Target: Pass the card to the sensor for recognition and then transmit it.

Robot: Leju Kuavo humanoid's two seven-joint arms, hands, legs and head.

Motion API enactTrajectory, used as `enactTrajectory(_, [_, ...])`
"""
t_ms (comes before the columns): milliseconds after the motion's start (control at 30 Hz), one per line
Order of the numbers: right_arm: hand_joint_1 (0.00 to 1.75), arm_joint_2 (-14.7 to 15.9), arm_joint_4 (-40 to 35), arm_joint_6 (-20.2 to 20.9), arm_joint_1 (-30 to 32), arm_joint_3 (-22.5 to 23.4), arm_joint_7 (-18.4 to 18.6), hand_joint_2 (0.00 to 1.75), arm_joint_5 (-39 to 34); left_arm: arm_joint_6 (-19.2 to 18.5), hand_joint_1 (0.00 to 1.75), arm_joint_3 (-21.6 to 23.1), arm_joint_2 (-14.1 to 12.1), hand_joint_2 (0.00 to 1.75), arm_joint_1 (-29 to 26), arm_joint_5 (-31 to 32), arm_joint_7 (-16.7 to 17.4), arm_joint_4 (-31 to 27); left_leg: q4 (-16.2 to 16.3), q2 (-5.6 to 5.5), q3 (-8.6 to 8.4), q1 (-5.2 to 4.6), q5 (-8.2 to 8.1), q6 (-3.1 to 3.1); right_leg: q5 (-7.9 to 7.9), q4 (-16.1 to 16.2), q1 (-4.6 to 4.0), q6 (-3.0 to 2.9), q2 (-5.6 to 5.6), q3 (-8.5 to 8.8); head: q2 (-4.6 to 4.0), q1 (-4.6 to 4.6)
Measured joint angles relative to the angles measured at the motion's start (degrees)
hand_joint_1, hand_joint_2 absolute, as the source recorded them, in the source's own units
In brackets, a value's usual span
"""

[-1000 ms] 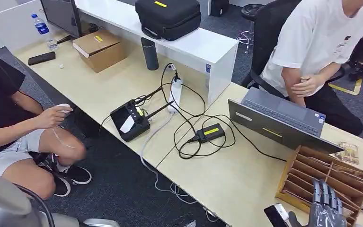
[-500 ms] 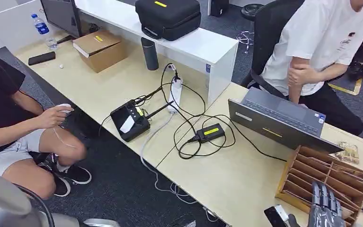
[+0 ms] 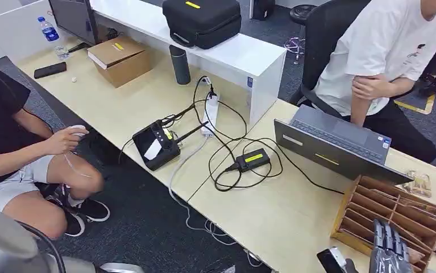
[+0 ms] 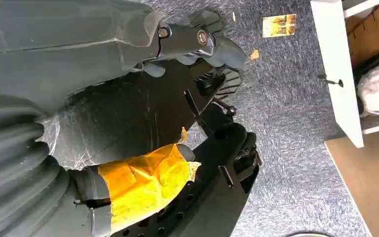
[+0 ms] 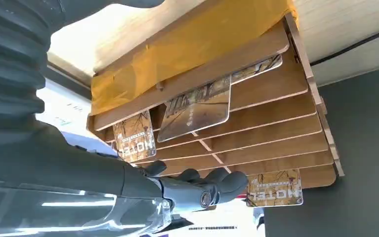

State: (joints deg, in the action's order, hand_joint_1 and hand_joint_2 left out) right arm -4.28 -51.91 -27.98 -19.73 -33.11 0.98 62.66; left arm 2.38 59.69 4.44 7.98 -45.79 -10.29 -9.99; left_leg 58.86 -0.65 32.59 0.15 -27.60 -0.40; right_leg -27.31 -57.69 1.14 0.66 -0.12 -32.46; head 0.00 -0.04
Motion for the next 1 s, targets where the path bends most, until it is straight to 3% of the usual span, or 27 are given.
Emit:
enactTrajectory(167, [0.0,-0.2,0.26,0.0,-0.08,0.0,-0.04,1.75,-0.11,0.0,0.0,0.0,0.0,1.75,0.0,-0.02,0.0,0.0,0.0,0.0,0.0,0.0,0.0,0.0,0.0,0.0,0.0,0.0,0.0,0.0,0.0,0.0])
enactTrajectory(200, [1.75,-0.22,0.33,0.0,-0.11,0.0,-0.09,1.75,-0.11,0.0,0.0,0.0,0.0,1.75,0.0,-0.02,0.0,0.0,0.0,0.0,0.0,0.0,0.0,0.0,0.0,0.0,0.0,0.0,0.0,0.0,0.0,0.0])
enactTrajectory(1000, [1.75,-0.26,-0.41,0.61,-0.36,1.12,-2.51,1.75,-6.16,0.07,0.0,0.0,0.02,1.75,-0.02,-0.26,-0.09,0.0,0.0,-0.01,-0.01,0.0,0.0,0.0,0.0,0.0,0.0,0.0,-0.01,0.0,0.0,0.0])
